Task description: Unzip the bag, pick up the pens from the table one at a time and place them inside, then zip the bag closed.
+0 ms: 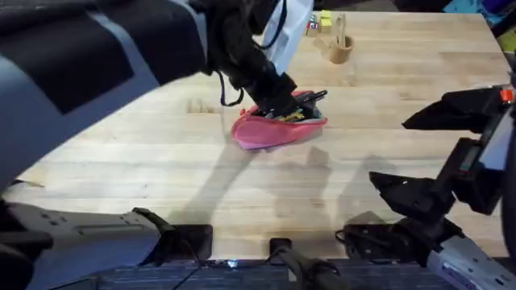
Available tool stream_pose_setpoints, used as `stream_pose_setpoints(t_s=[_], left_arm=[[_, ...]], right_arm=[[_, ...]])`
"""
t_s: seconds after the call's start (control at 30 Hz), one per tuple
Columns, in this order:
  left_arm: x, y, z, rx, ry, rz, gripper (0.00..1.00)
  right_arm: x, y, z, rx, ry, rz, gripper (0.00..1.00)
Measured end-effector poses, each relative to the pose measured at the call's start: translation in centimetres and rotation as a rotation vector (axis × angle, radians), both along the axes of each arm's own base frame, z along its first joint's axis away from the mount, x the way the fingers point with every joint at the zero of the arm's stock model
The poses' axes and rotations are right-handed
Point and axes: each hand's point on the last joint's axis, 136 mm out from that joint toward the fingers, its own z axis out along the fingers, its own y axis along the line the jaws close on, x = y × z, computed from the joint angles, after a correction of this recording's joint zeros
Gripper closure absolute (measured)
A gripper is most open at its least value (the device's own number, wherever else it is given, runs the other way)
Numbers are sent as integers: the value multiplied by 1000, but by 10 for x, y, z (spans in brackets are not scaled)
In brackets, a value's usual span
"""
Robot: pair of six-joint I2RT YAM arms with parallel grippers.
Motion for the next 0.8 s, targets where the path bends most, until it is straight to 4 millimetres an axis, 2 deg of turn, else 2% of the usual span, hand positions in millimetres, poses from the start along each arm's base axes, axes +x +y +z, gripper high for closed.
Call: stream_pose_setpoints(t_s=[0.23,0.57,0.8], left_arm=[[6,-3,-13,-22,-37,0,958],[3,-1,-65,58,69,-20,958],[5,5,-73,116,51,-13,958]], right_arm=[[0,0,0,0,0,0,6],[0,0,0,0,0,0,6],[0,0,0,0,0,0,5]])
